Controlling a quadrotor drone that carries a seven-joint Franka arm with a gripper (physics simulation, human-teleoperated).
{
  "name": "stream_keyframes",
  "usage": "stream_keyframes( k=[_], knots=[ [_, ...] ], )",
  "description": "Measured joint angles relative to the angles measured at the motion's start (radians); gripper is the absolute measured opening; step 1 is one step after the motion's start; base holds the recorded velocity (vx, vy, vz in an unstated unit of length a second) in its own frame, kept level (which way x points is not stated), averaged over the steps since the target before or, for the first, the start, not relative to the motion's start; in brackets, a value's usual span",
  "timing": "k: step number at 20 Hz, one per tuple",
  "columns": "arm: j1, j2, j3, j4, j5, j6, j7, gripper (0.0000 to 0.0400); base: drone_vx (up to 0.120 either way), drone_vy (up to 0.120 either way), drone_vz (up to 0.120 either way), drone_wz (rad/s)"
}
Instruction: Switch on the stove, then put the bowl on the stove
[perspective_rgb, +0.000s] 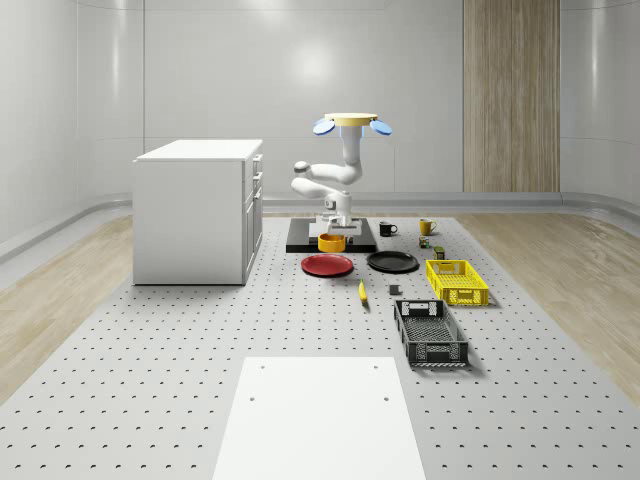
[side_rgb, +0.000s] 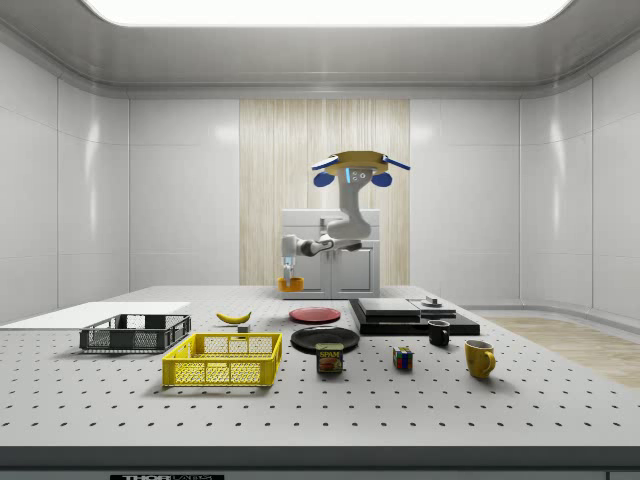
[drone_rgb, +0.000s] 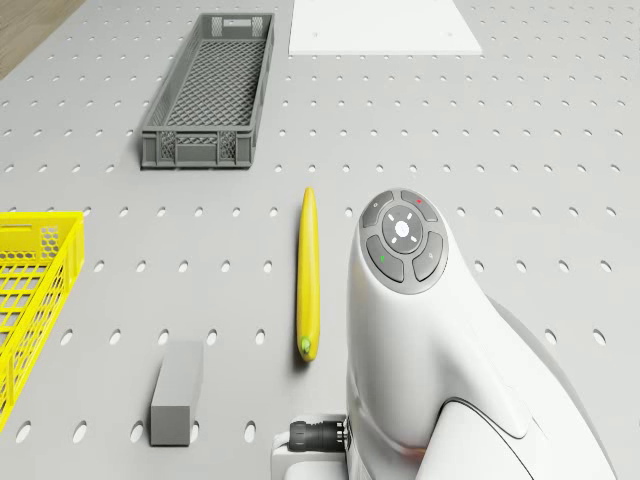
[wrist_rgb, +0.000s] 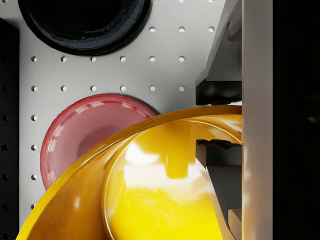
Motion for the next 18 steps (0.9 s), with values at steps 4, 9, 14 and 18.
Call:
stream_keyframes(
  k=[4, 9, 14, 18],
  knots=[
    [0.000, -0.001, 0.000, 0.000, 0.000, 0.001, 0.000, 0.0100, -0.120, 0.000, 0.000, 0.000],
    [-0.001, -0.002, 0.000, 0.000, 0.001, 0.002, 0.001, 0.0100, -0.120, 0.024, 0.000, 0.000],
    [-0.001, -0.003, 0.000, 0.000, 0.001, 0.003, 0.001, 0.0100, -0.120, 0.016, 0.000, 0.000],
    [-0.001, -0.004, 0.000, 0.000, 0.002, 0.004, 0.001, 0.0100, -0.120, 0.000, 0.000, 0.000]
  ],
)
